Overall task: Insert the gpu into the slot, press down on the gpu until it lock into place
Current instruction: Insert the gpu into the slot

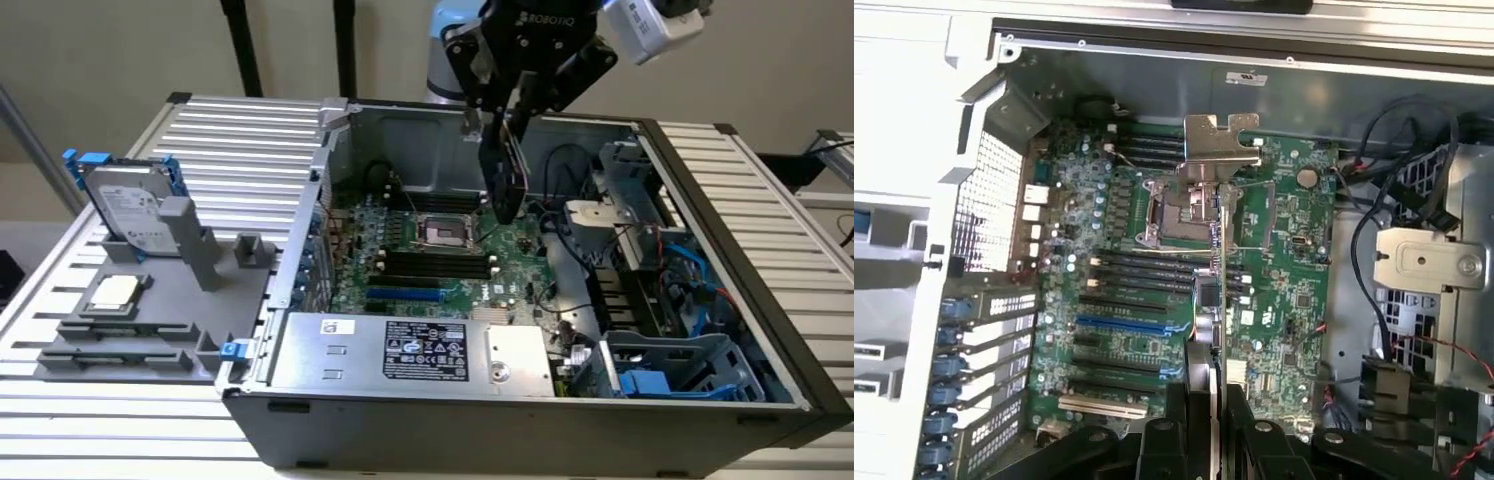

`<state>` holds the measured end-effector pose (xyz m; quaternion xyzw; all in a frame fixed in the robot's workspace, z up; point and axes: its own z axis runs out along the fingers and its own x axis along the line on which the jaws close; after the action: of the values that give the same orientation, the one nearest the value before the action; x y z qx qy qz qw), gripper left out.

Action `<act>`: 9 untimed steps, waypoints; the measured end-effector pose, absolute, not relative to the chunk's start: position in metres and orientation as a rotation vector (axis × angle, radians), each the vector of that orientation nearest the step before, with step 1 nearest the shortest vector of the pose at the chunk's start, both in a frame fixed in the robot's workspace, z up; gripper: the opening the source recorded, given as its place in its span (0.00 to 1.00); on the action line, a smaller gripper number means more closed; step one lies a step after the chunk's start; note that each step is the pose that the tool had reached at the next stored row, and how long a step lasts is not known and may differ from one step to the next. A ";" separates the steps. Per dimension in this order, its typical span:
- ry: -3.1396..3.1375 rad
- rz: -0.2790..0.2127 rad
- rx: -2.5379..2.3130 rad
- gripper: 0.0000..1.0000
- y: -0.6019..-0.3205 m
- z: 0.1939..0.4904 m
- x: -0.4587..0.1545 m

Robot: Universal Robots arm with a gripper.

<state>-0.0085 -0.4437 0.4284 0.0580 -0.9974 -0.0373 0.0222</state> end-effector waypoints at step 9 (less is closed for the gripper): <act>-3.060 -0.109 0.430 0.26 -0.444 0.428 -0.009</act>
<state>-0.0085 -0.4437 0.4278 0.1390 -0.9894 -0.0353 0.0250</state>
